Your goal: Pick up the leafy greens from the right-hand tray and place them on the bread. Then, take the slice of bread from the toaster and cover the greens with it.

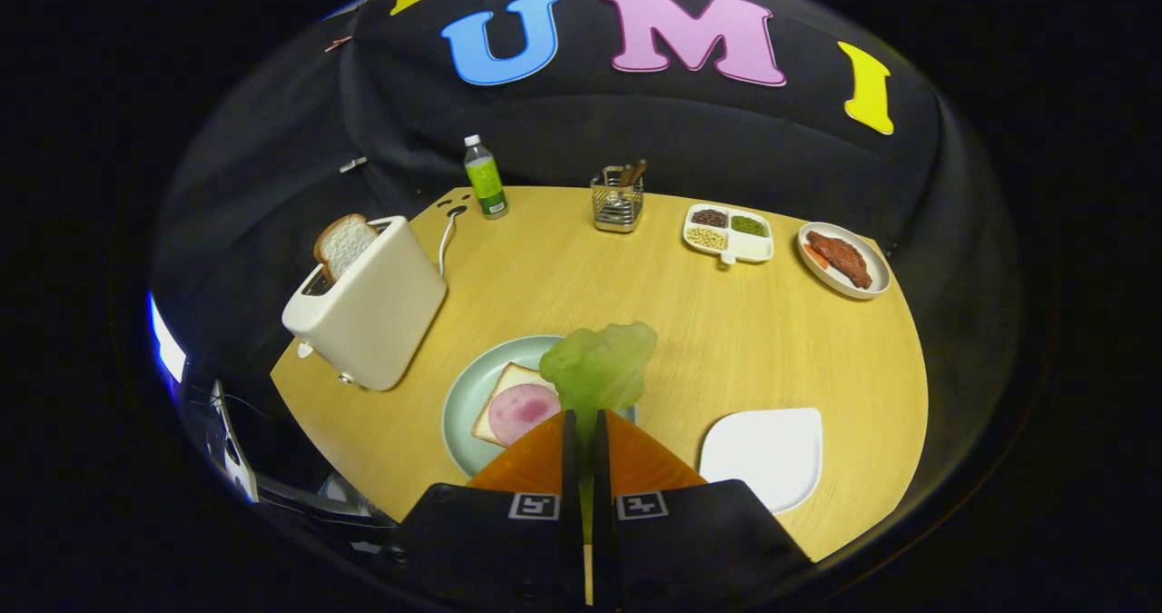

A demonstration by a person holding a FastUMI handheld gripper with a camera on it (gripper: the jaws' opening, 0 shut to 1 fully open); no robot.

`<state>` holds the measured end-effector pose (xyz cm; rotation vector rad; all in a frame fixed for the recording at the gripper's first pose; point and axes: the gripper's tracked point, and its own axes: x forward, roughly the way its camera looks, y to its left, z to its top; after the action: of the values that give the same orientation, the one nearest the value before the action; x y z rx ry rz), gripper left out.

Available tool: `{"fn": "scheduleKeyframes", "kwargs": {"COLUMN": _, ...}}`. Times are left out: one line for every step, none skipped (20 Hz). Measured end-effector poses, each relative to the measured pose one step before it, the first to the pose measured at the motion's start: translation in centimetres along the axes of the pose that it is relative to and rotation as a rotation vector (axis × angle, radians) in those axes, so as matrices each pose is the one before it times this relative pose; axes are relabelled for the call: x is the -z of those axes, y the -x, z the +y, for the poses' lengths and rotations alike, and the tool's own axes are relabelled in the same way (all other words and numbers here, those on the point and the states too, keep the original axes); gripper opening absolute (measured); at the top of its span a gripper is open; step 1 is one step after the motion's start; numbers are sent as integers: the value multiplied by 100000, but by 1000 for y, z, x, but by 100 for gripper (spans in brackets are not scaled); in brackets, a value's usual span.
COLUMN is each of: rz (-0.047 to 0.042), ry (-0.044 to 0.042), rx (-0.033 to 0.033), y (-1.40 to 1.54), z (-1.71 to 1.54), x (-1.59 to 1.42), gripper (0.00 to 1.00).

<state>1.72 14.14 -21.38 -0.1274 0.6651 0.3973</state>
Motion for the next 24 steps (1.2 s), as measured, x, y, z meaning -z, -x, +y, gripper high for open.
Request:
{"fn": "scheduleKeyframes", "kwargs": {"rz": 284, "ry": 1423, "rx": -432, "y": -443, "z": 696, "x": -150, "gripper": 8}}
{"fn": "scheduleKeyframes", "kwargs": {"rz": 304, "ry": 1345, "rx": -343, "y": -462, "z": 672, "x": -133, "gripper": 8}}
{"fn": "scheduleKeyframes", "kwargs": {"rz": 558, "ry": 1042, "rx": -400, "y": -405, "z": 643, "x": -60, "gripper": 8}}
{"fn": "scheduleKeyframes", "kwargs": {"rz": 658, "ry": 700, "rx": -314, "y": -484, "z": 487, "x": -120, "gripper": 8}}
{"fn": "scheduleKeyframes", "kwargs": {"rz": 802, "ry": 463, "rx": -72, "y": -527, "z": 372, "x": 32, "gripper": 8}}
{"fn": "scheduleKeyframes", "kwargs": {"rz": 1013, "ry": 104, "rx": 369, "y": -497, "z": 242, "x": 58, "gripper": 8}}
{"fn": "scheduleKeyframes", "kwargs": {"rz": 643, "ry": 162, "rx": 575, "y": -391, "z": 253, "x": -51, "gripper": 8}}
{"fn": "scheduleKeyframes", "kwargs": {"rz": 622, "ry": 537, "rx": 314, "y": -437, "z": 195, "x": 11, "gripper": 8}}
{"fn": "scheduleKeyframes", "kwargs": {"rz": 1219, "ry": 655, "rx": 156, "y": -467, "z": 161, "x": 153, "gripper": 8}}
{"fn": "scheduleKeyframes", "kwargs": {"rz": 1200, "ry": 766, "rx": 44, "y": -311, "z": 178, "x": 149, "gripper": 8}}
{"fn": "scheduleKeyframes", "kwargs": {"rz": 944, "ry": 593, "rx": 89, "y": -254, "z": 138, "x": 42, "gripper": 9}}
{"fn": "scheduleKeyframes", "kwargs": {"rz": 754, "ry": 169, "rx": 158, "y": -263, "z": 179, "x": -1, "gripper": 9}}
{"fn": "scheduleKeyframes", "kwargs": {"rz": 737, "ry": -242, "rx": -195, "y": -219, "z": 229, "x": 7, "gripper": 9}}
{"fn": "scheduleKeyframes", "kwargs": {"rz": 443, "ry": -435, "rx": -289, "y": -91, "z": 222, "x": 18, "gripper": 9}}
{"fn": "scheduleKeyframes", "kwargs": {"rz": 659, "ry": -182, "rx": -215, "y": -45, "z": 176, "x": 44, "gripper": 9}}
{"fn": "scheduleKeyframes", "kwargs": {"rz": 464, "ry": 96, "rx": -19, "y": -279, "z": 218, "x": -61, "gripper": 12}}
{"fn": "scheduleKeyframes", "kwargs": {"rz": 408, "ry": 244, "rx": 193, "y": -290, "z": 46, "x": -114, "gripper": 13}}
{"fn": "scheduleKeyframes", "kwargs": {"rz": 477, "ry": 394, "rx": 504, "y": -221, "z": -46, "x": 118, "gripper": 15}}
{"fn": "scheduleKeyframes", "kwargs": {"rz": 613, "ry": 147, "rx": 412, "y": -257, "z": -30, "x": 23, "gripper": 16}}
{"fn": "scheduleKeyframes", "kwargs": {"rz": 604, "ry": 362, "rx": 457, "y": -288, "z": -34, "x": 99, "gripper": 17}}
{"fn": "scheduleKeyframes", "kwargs": {"rz": 859, "ry": 288, "rx": 333, "y": -373, "z": -95, "x": 262, "gripper": 19}}
{"fn": "scheduleKeyframes", "kwargs": {"rz": 1010, "ry": 97, "rx": 182, "y": -314, "z": 8, "x": 237, "gripper": 19}}
{"fn": "scheduleKeyframes", "kwargs": {"rz": 1409, "ry": -265, "rx": 138, "y": -300, "z": 111, "x": 365, "gripper": 19}}
{"fn": "scheduleKeyframes", "kwargs": {"rz": 1474, "ry": -332, "rx": -216, "y": -289, "z": 101, "x": 306, "gripper": 24}}
